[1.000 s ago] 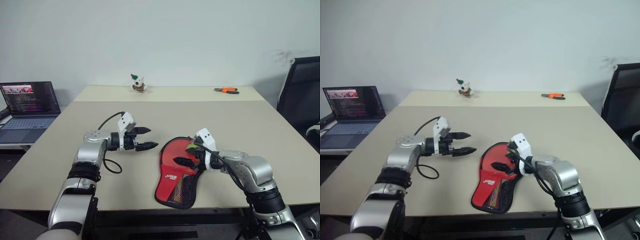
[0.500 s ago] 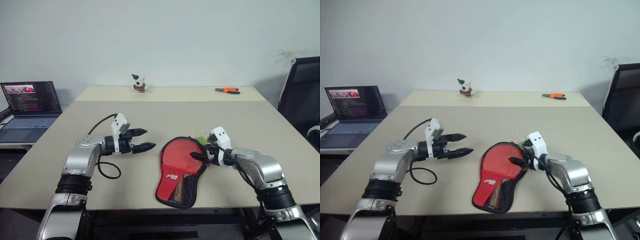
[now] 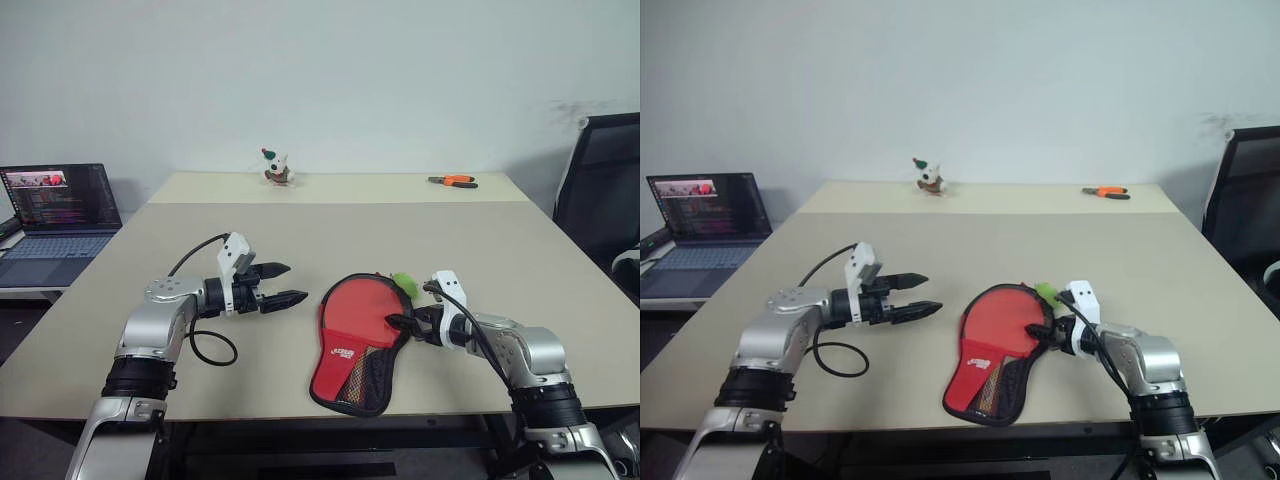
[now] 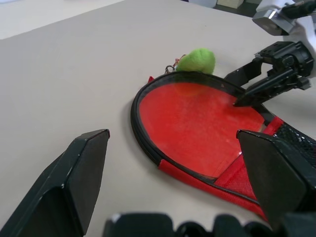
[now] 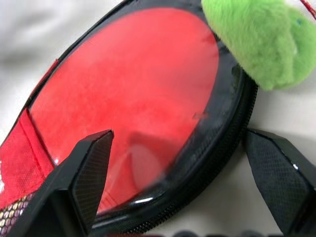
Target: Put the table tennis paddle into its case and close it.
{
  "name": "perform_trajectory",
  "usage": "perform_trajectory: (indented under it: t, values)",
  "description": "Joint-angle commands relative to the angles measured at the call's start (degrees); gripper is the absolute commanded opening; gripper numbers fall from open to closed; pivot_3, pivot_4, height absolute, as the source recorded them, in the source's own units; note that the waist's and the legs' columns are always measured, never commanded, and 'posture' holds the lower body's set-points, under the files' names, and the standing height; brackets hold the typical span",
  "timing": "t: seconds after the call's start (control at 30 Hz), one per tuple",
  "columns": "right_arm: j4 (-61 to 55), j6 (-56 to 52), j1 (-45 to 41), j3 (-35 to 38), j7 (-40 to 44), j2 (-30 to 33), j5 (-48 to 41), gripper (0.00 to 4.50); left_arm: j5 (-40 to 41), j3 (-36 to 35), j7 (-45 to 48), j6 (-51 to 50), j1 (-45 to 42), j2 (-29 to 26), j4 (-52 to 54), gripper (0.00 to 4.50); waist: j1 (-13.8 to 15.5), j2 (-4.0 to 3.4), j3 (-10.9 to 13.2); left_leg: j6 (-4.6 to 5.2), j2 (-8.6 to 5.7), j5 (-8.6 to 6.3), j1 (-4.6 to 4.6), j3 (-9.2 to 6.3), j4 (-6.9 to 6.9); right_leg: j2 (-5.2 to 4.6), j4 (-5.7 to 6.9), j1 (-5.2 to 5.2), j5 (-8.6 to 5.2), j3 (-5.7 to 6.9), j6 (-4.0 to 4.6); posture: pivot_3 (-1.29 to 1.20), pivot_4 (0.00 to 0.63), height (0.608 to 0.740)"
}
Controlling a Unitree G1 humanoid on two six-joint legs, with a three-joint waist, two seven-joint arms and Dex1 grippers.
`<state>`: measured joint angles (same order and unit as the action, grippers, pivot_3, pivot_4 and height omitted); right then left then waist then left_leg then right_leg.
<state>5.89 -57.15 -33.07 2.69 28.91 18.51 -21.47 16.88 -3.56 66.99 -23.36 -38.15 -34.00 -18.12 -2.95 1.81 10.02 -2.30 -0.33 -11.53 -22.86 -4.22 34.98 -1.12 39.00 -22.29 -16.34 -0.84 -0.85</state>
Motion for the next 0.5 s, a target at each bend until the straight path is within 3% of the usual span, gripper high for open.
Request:
perform_trajectory:
  t: [0.03, 0.17, 0.37, 0.5]
  values:
    - [4.29, 3.82, -2.20, -1.80, 0.99, -0.62, 1.23, 3.19, 1.52, -0.21, 0.17, -0.09, 0.27, -0.98, 3.41, 4.50, -0.14, 0.00, 0.00, 0.00, 0.01, 0.00, 0.01, 0.03, 0.00, 0.00, 0.00, 0.00, -0.02, 0.00, -0.03, 0.00, 0.150, 0.740]
    - [10.15, 8.29, -5.02, -5.17, 4.72, 0.30, 3.63, 1.75, 1.94, -0.34, -0.11, -0.69, 2.04, -1.47, 5.30, 4.50, -0.53, 0.00, 0.00, 0.00, 0.09, 0.00, 0.08, 0.12, 0.00, 0.01, 0.02, 0.01, -0.02, -0.04, -0.03, 0.00, 0.150, 0.740]
    - [17.35, 13.77, -10.01, -8.67, 10.59, 0.50, 6.26, 0.12, 2.36, -0.41, -0.61, -1.21, 2.99, -1.92, 6.38, 4.50, -0.93, 0.00, 0.00, 0.00, 0.13, 0.00, 0.15, 0.21, 0.01, 0.05, 0.03, 0.01, -0.05, -0.09, -0.09, 0.00, 0.150, 0.740]
    - [20.34, 16.33, -12.49, -10.01, 13.36, -0.46, 7.53, 0.01, 2.34, -0.39, -0.72, -1.21, 3.33, -2.13, 6.53, 4.50, -1.53, 0.00, 0.00, 0.00, 0.16, 0.00, 0.20, 0.27, 0.01, 0.09, 0.05, 0.01, -0.02, -0.12, -0.05, 0.00, 0.150, 0.740]
